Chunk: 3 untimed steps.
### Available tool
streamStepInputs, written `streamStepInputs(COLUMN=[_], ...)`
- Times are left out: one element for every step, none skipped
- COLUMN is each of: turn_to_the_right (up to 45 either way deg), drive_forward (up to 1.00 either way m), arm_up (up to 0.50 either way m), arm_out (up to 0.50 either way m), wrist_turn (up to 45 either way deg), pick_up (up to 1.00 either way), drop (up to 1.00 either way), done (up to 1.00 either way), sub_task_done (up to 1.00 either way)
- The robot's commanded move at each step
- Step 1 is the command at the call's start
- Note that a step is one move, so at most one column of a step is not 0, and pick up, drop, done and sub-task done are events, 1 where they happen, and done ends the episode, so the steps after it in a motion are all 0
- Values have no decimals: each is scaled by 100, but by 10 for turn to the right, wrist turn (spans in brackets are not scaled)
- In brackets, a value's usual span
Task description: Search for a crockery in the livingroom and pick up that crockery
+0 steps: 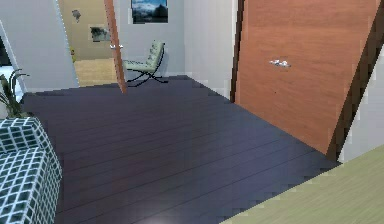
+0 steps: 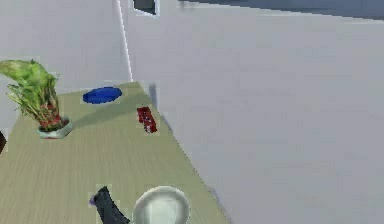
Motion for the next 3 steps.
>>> streamStepInputs(turn_to_the_right=[0, 0, 0], drive_forward=[0, 0, 0], arm_up=[38, 0, 0], arm_out=[0, 2, 0], wrist_turn=[0, 0, 450], pick_up=[0, 0, 0], drop=[0, 0, 0], done=[0, 0, 0], sub_task_done=[0, 0, 0])
